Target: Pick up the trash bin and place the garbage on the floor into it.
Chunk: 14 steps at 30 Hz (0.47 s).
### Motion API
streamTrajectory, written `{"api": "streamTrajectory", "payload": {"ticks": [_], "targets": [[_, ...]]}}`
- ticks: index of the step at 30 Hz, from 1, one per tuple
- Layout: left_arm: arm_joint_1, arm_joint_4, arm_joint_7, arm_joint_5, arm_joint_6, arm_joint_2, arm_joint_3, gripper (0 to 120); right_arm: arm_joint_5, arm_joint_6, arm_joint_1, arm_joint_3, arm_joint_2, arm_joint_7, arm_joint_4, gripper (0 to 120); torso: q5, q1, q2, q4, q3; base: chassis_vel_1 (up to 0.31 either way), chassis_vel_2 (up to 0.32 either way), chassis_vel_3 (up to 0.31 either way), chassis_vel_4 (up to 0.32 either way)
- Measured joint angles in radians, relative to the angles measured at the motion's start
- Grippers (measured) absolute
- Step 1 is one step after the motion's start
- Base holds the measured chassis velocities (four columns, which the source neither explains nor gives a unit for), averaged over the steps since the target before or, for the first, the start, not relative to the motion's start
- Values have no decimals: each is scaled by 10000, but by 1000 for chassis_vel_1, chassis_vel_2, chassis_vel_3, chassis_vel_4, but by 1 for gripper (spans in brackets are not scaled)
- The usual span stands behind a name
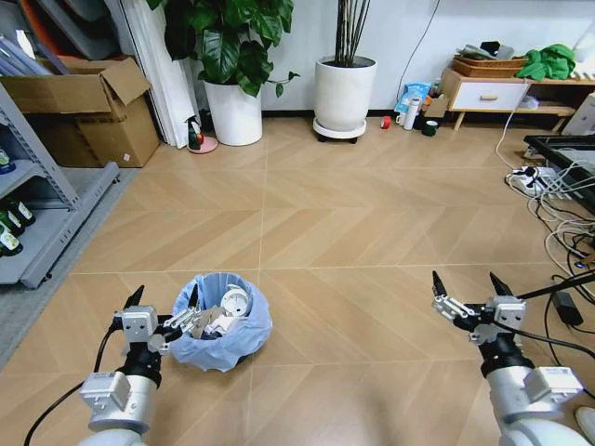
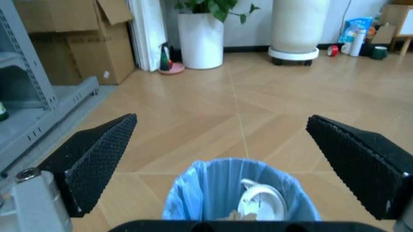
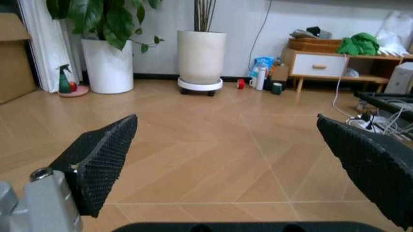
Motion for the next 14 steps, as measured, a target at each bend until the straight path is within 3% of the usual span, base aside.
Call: {"api": "streamTrajectory", "payload": {"ticks": [14], "targets": [[41,-4,-139,-83,31,85,30,100,-219,-41,78,-113,-105,195,-17,100,1,1,0,0,1,0,0,0,0]]}}
